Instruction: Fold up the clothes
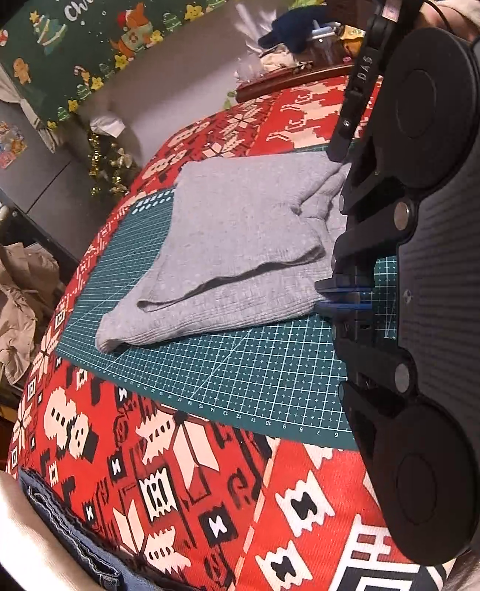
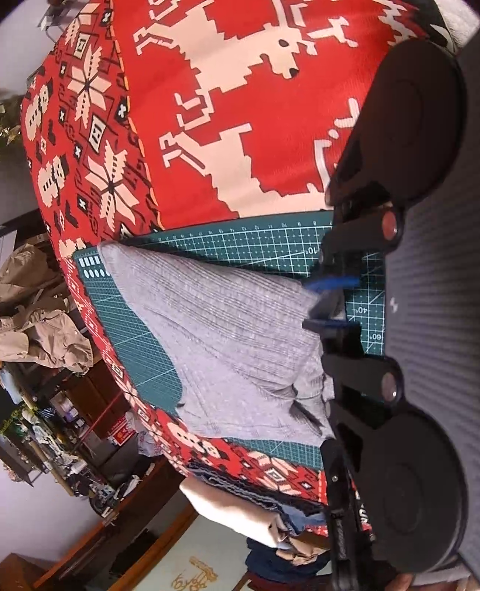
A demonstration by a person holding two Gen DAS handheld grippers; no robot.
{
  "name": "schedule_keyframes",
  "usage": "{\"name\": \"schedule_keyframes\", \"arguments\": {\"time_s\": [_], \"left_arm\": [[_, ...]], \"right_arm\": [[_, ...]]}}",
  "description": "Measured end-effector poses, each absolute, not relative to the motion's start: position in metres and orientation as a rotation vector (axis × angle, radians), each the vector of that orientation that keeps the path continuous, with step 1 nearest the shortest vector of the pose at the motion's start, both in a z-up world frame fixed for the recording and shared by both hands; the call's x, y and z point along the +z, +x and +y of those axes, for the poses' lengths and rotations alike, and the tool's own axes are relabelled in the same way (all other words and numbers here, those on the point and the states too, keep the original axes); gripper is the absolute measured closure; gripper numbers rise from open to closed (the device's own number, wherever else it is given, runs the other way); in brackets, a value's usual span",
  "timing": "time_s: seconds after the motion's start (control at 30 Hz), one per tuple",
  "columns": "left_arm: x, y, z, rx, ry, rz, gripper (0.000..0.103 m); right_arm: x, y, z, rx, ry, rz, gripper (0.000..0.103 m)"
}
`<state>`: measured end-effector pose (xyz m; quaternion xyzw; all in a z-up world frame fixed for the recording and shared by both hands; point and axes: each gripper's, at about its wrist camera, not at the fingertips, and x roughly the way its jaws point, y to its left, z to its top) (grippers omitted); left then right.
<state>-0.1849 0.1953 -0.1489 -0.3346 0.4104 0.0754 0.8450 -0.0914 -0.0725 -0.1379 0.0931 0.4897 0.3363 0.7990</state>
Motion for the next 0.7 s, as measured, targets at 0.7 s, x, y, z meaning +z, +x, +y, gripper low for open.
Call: {"name": "schedule_keyframes", "arguments": {"time_s": [0.7], "left_arm": [[-0.134, -0.224, 0.228, 0.281, -0.548, 0.878, 0.098]], "right_arm": [[-0.132, -0.166, -0.039, 0.876, 0.130, 1.146, 0.096]]}}
